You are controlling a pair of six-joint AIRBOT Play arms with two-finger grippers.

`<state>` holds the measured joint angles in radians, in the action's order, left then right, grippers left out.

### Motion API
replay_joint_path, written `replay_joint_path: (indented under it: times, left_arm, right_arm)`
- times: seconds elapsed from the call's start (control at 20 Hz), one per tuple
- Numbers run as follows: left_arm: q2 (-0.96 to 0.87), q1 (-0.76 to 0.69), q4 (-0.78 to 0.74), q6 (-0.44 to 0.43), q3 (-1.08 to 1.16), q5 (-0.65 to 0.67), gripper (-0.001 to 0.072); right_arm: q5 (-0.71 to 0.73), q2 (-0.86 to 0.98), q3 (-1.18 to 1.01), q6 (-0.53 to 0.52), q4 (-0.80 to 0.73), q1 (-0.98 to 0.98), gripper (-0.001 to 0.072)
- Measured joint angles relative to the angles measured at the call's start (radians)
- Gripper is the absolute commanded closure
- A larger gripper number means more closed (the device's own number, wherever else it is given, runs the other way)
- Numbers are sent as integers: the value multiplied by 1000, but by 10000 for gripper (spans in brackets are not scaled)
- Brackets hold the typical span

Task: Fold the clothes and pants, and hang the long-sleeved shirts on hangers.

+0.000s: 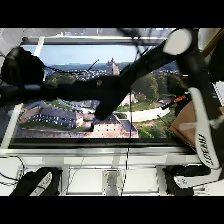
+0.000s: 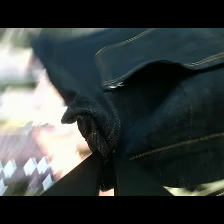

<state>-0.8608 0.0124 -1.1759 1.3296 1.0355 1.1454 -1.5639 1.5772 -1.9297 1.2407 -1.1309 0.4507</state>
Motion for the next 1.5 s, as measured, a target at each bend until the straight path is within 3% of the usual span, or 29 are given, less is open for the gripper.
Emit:
replay_joint_path:
  times: [0.05, 0.15, 0.4, 0.7, 0.8, 1.05, 1.5]
  left_arm:
    - [-6, -3, -52, 15, -36, 0, 661]
    - [-14, -5, -137, 35, -98, 1, 661]
    - [-21, -8, -244, 79, -177, 1, 661]
    - [-22, -8, -374, 120, -195, 0, 661]
    - [-22, -8, -443, 146, -196, -2, 661]
    - [-22, -8, -497, 182, -198, -13, 661]
    - [-22, -8, -506, 209, -198, -18, 660]
  right_arm:
    - [-16, 36, 21, -5, 3, 13, 642]
    - [-37, 101, 61, -10, -2, 40, 249]
    - [-60, 186, 111, -6, 5, 102, 258]
    - [-56, 118, 127, 0, -14, 38, 258]
    - [-11, 105, 143, 9, -16, -1, 257]
    - [253, 162, 216, 63, 77, -55, 255]
    - [346, 399, 240, 74, 307, -98, 260]
